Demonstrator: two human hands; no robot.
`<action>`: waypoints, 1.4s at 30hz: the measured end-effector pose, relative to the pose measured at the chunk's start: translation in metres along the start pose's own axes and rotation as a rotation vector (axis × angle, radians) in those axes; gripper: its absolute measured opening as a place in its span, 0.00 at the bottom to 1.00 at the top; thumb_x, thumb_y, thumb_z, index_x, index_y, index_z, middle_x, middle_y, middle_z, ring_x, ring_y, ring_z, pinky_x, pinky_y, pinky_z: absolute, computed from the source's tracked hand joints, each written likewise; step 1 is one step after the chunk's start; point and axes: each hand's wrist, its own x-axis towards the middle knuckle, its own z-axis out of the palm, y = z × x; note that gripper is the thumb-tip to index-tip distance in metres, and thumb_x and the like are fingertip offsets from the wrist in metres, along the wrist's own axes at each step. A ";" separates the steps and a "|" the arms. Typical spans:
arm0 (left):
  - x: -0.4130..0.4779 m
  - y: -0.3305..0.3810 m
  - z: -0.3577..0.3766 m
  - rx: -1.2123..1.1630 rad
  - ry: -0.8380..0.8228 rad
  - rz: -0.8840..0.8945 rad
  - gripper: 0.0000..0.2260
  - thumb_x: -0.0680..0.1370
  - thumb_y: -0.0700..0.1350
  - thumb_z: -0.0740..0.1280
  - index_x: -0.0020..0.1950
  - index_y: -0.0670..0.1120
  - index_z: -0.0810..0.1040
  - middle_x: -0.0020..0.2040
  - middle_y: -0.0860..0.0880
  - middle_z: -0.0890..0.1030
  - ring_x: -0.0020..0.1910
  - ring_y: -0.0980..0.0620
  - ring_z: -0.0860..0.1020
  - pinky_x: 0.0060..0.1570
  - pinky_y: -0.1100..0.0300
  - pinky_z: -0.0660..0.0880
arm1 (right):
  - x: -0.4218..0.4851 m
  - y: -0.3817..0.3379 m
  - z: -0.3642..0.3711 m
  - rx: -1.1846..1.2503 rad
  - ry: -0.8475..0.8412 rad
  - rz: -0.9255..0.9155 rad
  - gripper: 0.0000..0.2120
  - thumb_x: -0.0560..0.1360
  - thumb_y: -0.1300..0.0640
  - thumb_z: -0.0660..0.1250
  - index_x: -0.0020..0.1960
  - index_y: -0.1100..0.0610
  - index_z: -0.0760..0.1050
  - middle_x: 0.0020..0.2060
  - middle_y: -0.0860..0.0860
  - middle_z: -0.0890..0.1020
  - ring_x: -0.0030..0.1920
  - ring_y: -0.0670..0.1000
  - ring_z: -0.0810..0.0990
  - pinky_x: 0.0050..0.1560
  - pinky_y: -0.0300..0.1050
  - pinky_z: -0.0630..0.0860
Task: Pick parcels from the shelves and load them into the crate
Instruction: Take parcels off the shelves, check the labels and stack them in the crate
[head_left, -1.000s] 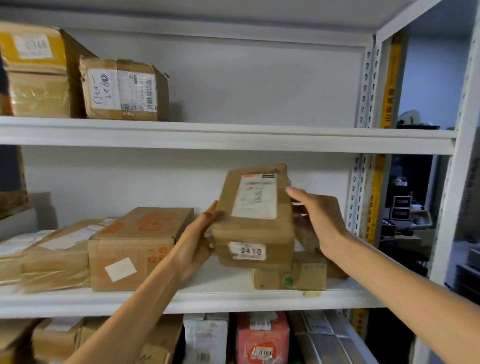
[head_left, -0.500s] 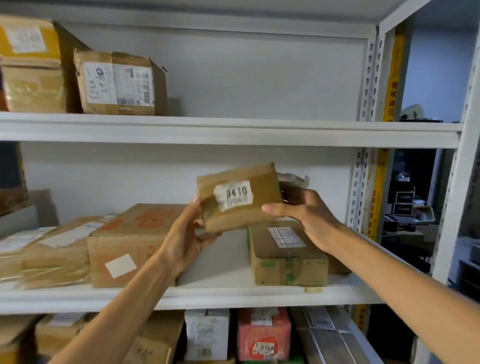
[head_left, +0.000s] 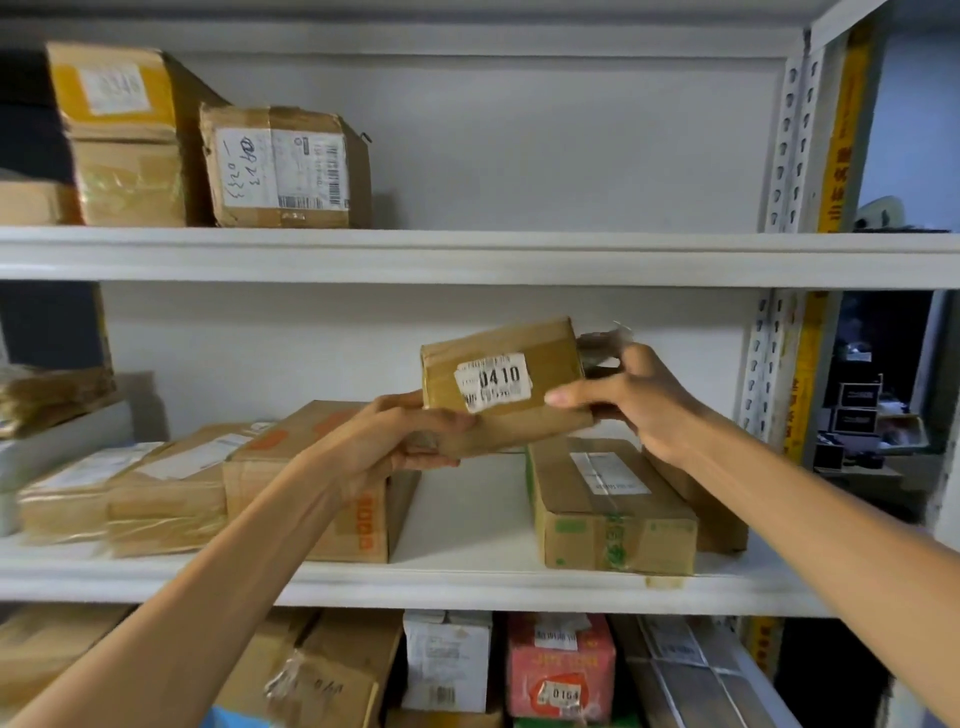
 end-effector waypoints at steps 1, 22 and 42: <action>0.000 -0.001 -0.005 0.001 0.005 0.034 0.22 0.57 0.40 0.79 0.51 0.46 0.85 0.54 0.43 0.84 0.54 0.46 0.82 0.51 0.55 0.79 | 0.004 0.002 0.005 -0.028 -0.018 -0.015 0.29 0.55 0.60 0.81 0.54 0.55 0.79 0.48 0.50 0.85 0.51 0.50 0.83 0.51 0.45 0.80; -0.015 -0.026 -0.160 0.170 0.446 0.129 0.32 0.69 0.30 0.71 0.70 0.50 0.73 0.52 0.48 0.85 0.57 0.47 0.80 0.55 0.53 0.78 | 0.115 0.059 0.195 0.115 -0.074 -0.101 0.39 0.59 0.76 0.77 0.55 0.39 0.73 0.45 0.37 0.83 0.50 0.38 0.81 0.47 0.34 0.79; -0.009 -0.016 -0.127 0.562 0.775 0.268 0.38 0.66 0.35 0.78 0.73 0.52 0.70 0.67 0.48 0.70 0.67 0.47 0.68 0.66 0.49 0.71 | 0.083 0.080 0.127 -0.282 0.060 0.032 0.41 0.60 0.58 0.83 0.70 0.57 0.70 0.63 0.52 0.77 0.60 0.51 0.77 0.60 0.43 0.73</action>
